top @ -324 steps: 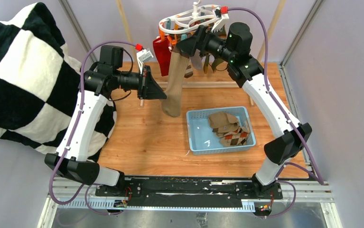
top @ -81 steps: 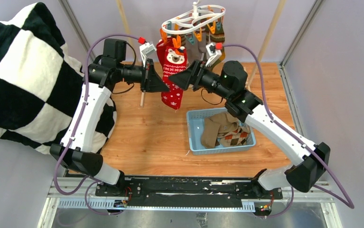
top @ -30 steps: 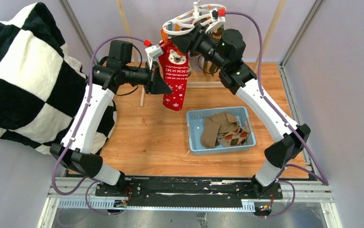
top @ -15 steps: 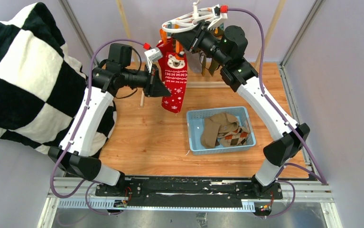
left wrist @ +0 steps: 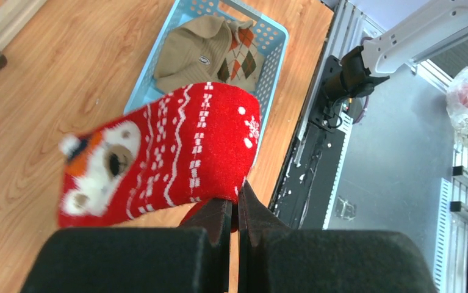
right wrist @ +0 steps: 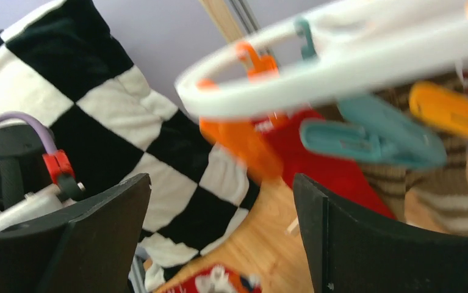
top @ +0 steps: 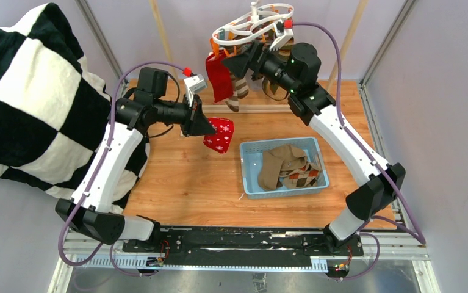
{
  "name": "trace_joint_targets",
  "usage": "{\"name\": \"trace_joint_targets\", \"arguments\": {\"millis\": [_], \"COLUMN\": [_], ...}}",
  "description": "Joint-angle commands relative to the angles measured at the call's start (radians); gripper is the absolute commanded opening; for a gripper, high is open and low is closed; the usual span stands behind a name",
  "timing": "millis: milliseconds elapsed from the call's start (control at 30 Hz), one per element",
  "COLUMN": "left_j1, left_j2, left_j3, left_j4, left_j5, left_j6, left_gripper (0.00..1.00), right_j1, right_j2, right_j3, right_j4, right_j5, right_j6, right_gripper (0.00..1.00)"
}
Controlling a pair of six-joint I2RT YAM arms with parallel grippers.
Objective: Remove the socks clipped to the hanger
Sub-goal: Remove the sock from the hanger, then place the sock in the bin.
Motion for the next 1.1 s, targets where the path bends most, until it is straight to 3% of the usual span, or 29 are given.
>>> {"name": "trace_joint_targets", "arguments": {"millis": [0,267,500,767,867,967,1000,1067], "left_j1": [-0.009,-0.011,-0.023,-0.042,-0.044,-0.044,-0.044,-0.044], "left_j2": [-0.043,-0.075,-0.084,-0.109,-0.114,-0.118,-0.120,-0.123], "left_j3": [-0.008,-0.041,-0.038,-0.036,-0.036,-0.034,-0.035,-0.039], "left_j4": [0.005,0.005,0.004,0.006,0.005,0.005,0.005,0.005], "left_j5": [-0.016,-0.048,-0.040,-0.008,-0.007,-0.004,-0.001,-0.003], "left_j6": [0.063,0.123,0.138,0.129,0.130,0.131,0.131,0.133], "left_gripper": [0.00,0.00,0.00,0.00,0.00,0.00,0.00,0.00], "right_j1": [-0.013,-0.014,-0.004,0.047,0.082,0.092,0.092,0.092], "right_j2": [-0.118,-0.310,-0.317,-0.244,-0.216,-0.200,-0.199,-0.202], "right_j3": [-0.130,-0.469,-0.643,-0.627,-0.599,-0.598,-0.601,-0.597], "right_j4": [0.045,0.173,0.361,0.472,0.442,0.411,0.410,0.387], "right_j5": [-0.064,-0.283,-0.536,-0.615,-0.630,-0.608,-0.608,-0.603], "right_j6": [-0.055,-0.144,-0.157,-0.178,-0.206,-0.223,-0.220,-0.221], "right_gripper": [0.96,1.00,1.00,0.99,0.97,0.89,0.80,0.55]}}
